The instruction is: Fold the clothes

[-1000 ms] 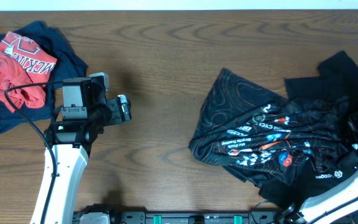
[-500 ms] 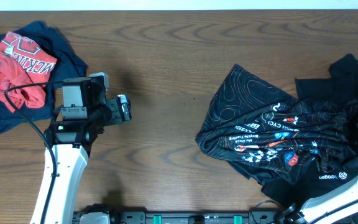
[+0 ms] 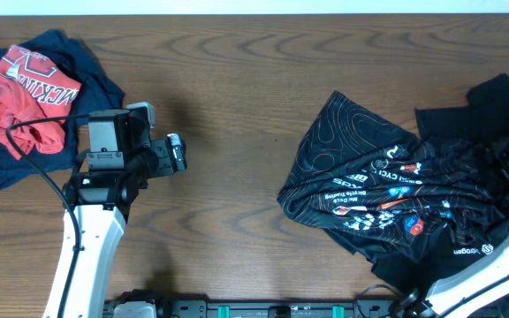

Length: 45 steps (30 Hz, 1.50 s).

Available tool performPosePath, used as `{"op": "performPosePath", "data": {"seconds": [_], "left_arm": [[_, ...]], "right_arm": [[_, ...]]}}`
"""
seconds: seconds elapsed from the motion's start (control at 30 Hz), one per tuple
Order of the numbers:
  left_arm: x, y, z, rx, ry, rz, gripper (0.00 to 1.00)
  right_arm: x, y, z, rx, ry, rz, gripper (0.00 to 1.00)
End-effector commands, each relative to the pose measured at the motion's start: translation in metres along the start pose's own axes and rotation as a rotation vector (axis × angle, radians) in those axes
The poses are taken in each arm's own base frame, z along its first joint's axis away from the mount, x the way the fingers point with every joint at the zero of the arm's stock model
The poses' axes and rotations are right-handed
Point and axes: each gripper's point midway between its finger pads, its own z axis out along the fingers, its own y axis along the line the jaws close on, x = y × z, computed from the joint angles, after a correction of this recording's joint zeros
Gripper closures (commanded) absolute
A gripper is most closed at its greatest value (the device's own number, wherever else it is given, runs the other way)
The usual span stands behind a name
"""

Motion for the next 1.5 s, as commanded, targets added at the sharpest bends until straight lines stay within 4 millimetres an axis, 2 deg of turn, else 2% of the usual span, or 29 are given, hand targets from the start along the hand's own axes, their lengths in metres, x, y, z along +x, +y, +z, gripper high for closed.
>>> {"op": "performPosePath", "data": {"seconds": [0.0, 0.1, 0.23, 0.4, 0.6, 0.7, 0.8, 0.87, 0.93, 1.03, 1.13, 1.27, 1.33, 1.47], "left_arm": [[-0.005, 0.001, -0.002, -0.003, -0.012, -0.011, 0.14], [-0.005, 0.001, -0.002, -0.003, -0.013, -0.011, 0.14], [-0.005, 0.001, -0.002, -0.002, -0.012, -0.011, 0.14], [-0.005, 0.001, -0.002, -0.002, -0.012, -0.011, 0.14], [-0.005, 0.001, -0.002, -0.003, -0.012, -0.011, 0.14], [-0.005, 0.001, -0.002, -0.003, -0.012, -0.011, 0.14], [-0.005, 0.001, -0.002, -0.002, -0.012, -0.011, 0.14], [-0.005, 0.001, -0.002, -0.002, -0.012, -0.011, 0.14], [-0.005, 0.001, -0.002, -0.003, -0.012, -0.011, 0.14], [-0.005, 0.001, -0.002, -0.002, -0.012, -0.011, 0.14], [-0.005, 0.001, -0.002, -0.002, -0.012, -0.011, 0.14], [-0.005, 0.001, -0.002, -0.002, -0.012, -0.011, 0.14], [-0.005, 0.001, -0.002, -0.002, -0.012, -0.011, 0.14], [-0.005, 0.001, -0.002, -0.002, -0.013, -0.011, 0.14]], "right_arm": [[0.003, 0.066, 0.003, -0.103, 0.034, -0.267, 0.40], [0.021, 0.109, 0.014, -0.112, 0.090, -0.405, 0.37], [0.053, 0.142, 0.038, 0.015, 0.162, -0.487, 0.16], [0.103, 0.188, 0.059, 0.055, 0.245, -0.647, 0.17], [0.152, 0.215, 0.073, 0.114, 0.316, -0.785, 0.19], [0.167, 0.223, 0.076, 0.119, 0.335, -0.781, 0.20], [0.178, 0.228, 0.079, 0.094, 0.362, -0.754, 0.25], [0.183, 0.227, 0.083, 0.074, 0.387, -0.743, 0.41], [0.189, 0.225, 0.089, 0.065, 0.420, -0.729, 0.46], [0.194, 0.216, 0.098, 0.085, 0.463, -0.713, 0.63], [0.203, 0.208, 0.107, 0.107, 0.507, -0.705, 0.65], [0.216, 0.204, 0.119, 0.130, 0.551, -0.709, 0.80], [0.220, 0.204, 0.122, 0.136, 0.557, -0.709, 0.99], [0.233, 0.211, 0.127, 0.139, 0.570, -0.741, 0.99]]}}
